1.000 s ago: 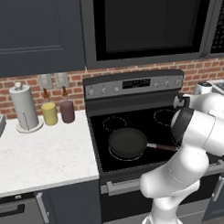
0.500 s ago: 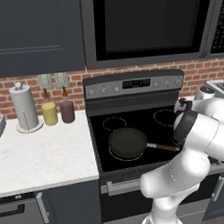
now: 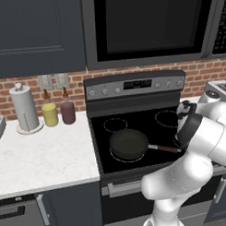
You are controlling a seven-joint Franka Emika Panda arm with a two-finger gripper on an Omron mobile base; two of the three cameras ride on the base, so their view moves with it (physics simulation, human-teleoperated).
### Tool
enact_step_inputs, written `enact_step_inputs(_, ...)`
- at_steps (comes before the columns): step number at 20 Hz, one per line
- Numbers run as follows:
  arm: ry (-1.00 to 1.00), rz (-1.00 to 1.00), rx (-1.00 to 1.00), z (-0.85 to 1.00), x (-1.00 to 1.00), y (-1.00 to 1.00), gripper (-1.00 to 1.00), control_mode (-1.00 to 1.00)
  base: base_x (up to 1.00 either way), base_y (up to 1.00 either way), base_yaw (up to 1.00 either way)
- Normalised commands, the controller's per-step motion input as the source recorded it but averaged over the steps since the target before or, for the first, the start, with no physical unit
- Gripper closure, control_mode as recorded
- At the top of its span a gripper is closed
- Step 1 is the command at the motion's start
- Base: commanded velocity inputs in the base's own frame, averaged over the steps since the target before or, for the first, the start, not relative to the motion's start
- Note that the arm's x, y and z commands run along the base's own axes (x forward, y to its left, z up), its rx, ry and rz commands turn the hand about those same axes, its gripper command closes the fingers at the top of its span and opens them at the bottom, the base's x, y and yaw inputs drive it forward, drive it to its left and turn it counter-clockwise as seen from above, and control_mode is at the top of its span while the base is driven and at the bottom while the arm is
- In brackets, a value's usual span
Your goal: Pick the kettle from the counter and place it on a stove burner. Then turn the burner on.
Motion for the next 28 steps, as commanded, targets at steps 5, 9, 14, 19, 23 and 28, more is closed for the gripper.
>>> enact_step_inputs(5, 0.00, 0.00, -0.02, 0.00, 0.00, 0.00, 1.00, -1.00, 0.00, 0.00, 0.00)
enact_step_inputs(9, 0.00, 0.00, -0.04, 0.00, 0.00, 0.00, 1.00, -1.00, 0.00, 0.00, 0.00)
enact_step_inputs(14, 0.00, 0.00, -0.03, 0.00, 0.00, 0.00, 1.00, -1.00, 0.00, 0.00, 0.00)
enact_step_inputs(19, 0.00, 0.00, 0.00, -0.15, 0.00, 0.00, 1.00, -1.00, 0.00, 0.00, 0.00)
enact_step_inputs(23, 0.00, 0.00, 0.00, -0.11, 0.00, 0.00, 1.00, -1.00, 0.00, 0.00, 0.00)
enact_step_inputs(28, 0.00, 0.00, 0.00, -0.02, 0.00, 0.00, 1.00, -1.00, 0.00, 0.00, 0.00)
